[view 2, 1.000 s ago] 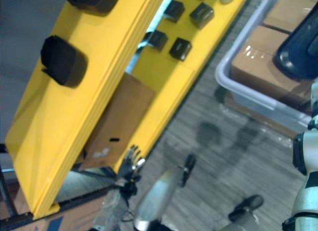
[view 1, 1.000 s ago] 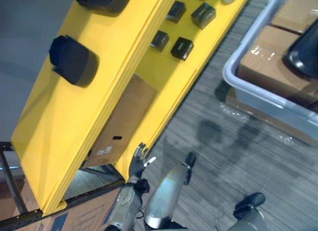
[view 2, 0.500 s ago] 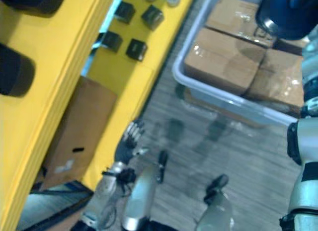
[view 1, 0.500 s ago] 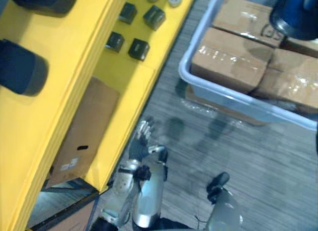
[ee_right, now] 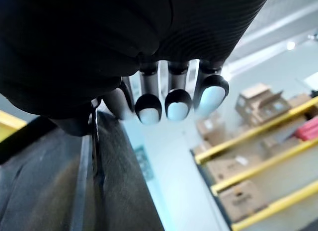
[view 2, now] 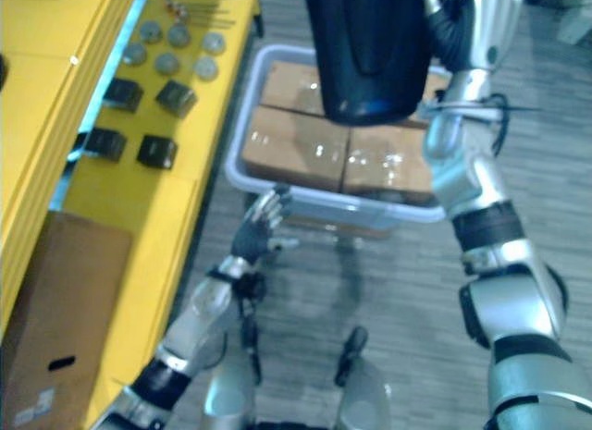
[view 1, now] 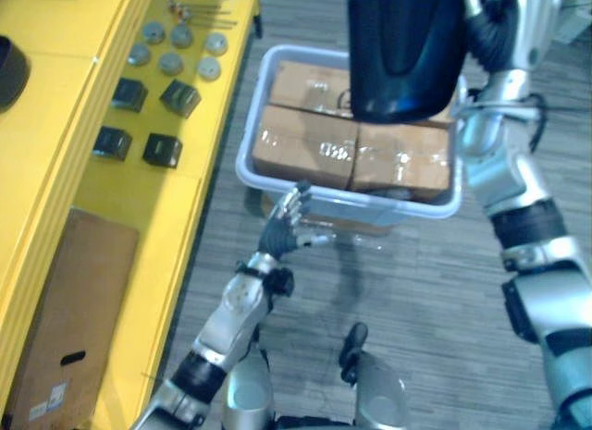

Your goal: Walk over and take plastic housings, then place them on the shelf

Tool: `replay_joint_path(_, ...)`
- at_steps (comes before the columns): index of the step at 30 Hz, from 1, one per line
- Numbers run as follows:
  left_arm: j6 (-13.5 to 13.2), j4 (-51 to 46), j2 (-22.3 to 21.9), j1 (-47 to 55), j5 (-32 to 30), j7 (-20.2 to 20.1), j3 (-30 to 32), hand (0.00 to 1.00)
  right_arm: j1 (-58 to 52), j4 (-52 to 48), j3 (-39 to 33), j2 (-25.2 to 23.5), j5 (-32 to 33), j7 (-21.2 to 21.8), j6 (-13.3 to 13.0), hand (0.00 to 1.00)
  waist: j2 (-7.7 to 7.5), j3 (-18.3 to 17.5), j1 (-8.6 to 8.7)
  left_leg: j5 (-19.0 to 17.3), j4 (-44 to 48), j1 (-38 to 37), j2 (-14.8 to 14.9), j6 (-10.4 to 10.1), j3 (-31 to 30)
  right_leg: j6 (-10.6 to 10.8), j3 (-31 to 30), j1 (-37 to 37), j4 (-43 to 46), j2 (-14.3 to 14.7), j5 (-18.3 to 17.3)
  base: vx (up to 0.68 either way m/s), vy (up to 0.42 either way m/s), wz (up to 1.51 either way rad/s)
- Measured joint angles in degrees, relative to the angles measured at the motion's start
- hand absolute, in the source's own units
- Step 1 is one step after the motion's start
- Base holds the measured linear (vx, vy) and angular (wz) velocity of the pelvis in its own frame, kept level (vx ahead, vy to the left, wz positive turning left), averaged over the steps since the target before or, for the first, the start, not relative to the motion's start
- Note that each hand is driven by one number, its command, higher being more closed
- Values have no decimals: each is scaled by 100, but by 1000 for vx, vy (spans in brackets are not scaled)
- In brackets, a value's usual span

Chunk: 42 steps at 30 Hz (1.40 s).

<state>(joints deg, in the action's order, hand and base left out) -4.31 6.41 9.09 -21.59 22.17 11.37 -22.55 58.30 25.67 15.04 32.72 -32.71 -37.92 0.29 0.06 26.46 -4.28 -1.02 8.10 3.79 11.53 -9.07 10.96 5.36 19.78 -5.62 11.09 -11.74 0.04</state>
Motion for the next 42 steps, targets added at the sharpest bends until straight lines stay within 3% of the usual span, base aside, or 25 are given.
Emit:
replay_joint_path(4,-21,594,-351,-295,253,969,401,0,-397,-172,-20,-513,-244,128,-182,100,-45,-413,94,21,-86,-92,82,-34,209,-27,-136,15,-198,123,130,-30,-9,-22)
replay_joint_path(9,-282,608,-516,-316,506,1424,510,0,-530,-226,22,-653,-448,224,-183,100,-126,-579,136,92,-199,-267,117,-68,223,-78,-145,178,-351,232,231,-61,-11,-4)
replay_joint_path(11,-357,609,-567,-322,503,1604,595,0,-645,-226,53,-794,-520,227,-182,100,-239,-714,136,148,-282,-263,138,-69,254,-103,-156,178,-511,290,355,-94,-12,-8)
replay_joint_path(17,-445,610,-590,-328,677,1646,616,0,-653,-225,294,-807,-634,249,-187,100,-293,-746,120,270,-390,-269,83,-21,307,-95,-168,220,-740,292,572,-90,7,-2)
replay_joint_path(25,-553,500,-754,-444,954,1426,548,0,-924,-70,324,-867,-655,332,-187,100,-447,-943,46,397,-562,-274,-33,23,219,-50,-71,383,-1106,283,809,-26,9,6)
replay_joint_path(31,-553,256,-748,-515,1131,1200,472,0,-925,81,553,-919,-756,434,-195,100,-460,-951,24,400,-563,-275,-47,26,204,-54,-59,434,-1186,284,860,0,3,1)
replay_joint_path(42,-366,104,-751,-559,1050,1280,316,0,-920,289,777,-1137,-747,435,-527,100,-461,-952,-4,399,-561,-273,-50,27,187,-53,-33,457,-1216,288,866,-1,3,1)
